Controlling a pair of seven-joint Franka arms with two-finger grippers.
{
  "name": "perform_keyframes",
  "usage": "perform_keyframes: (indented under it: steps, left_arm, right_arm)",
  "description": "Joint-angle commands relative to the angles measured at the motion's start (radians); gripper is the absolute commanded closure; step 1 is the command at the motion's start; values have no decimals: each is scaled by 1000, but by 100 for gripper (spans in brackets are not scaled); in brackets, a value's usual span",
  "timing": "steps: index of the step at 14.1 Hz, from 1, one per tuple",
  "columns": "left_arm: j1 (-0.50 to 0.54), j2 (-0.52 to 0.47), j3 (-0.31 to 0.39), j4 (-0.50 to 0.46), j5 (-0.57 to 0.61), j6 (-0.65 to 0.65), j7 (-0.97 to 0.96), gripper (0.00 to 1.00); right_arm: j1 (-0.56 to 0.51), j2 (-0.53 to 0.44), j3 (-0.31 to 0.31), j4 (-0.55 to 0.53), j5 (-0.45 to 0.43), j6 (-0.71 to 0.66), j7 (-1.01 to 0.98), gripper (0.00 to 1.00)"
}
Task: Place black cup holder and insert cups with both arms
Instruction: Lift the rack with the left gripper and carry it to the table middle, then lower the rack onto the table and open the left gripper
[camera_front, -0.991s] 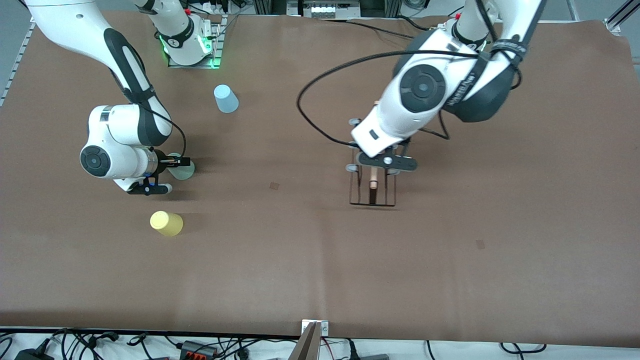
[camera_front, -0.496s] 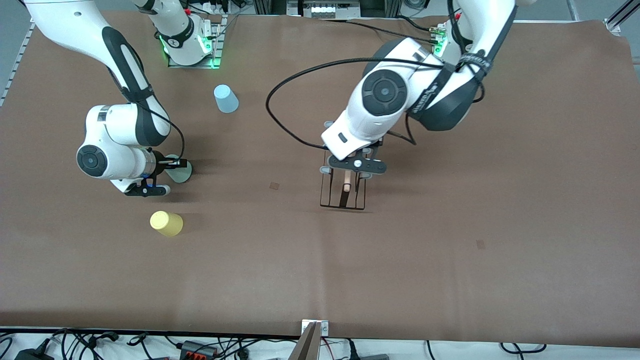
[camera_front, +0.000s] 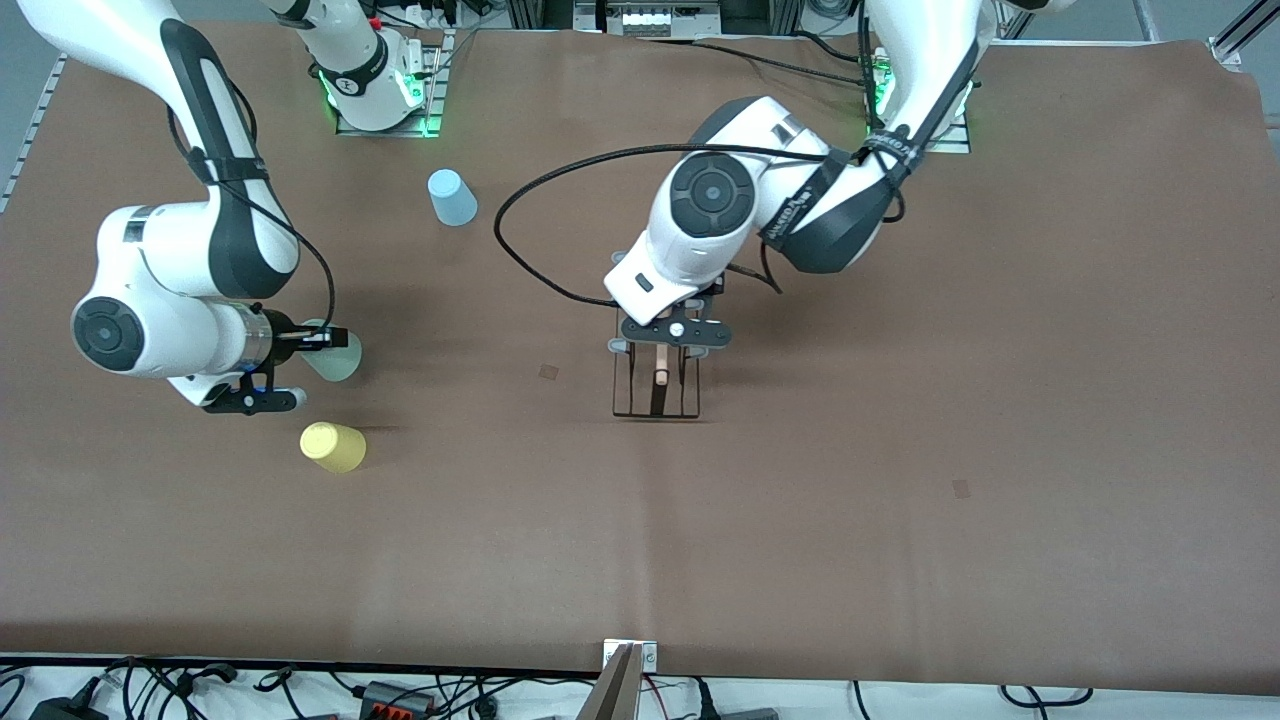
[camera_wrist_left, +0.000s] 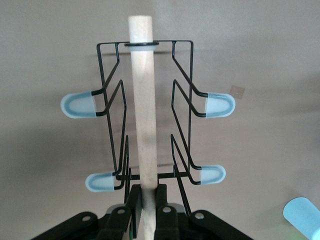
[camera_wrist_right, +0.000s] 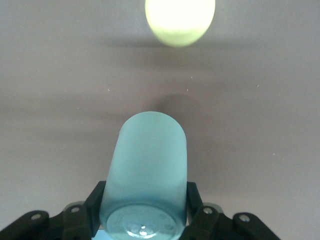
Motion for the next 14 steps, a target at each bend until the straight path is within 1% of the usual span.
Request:
perform_keyframes:
  steps: [1, 8, 14]
  left_arm:
    - [-6, 16, 6, 39, -4, -15, -12, 100]
    - [-23, 60, 6, 30, 1, -15, -15, 100]
    - [-35, 66, 6, 30, -5, -19, -87, 100]
  right_arm:
    - [3, 7, 2, 35, 11, -22, 0, 78]
    - [3, 7, 2, 34, 11, -24, 5, 78]
    - [3, 13, 2, 32, 11, -39, 6, 78]
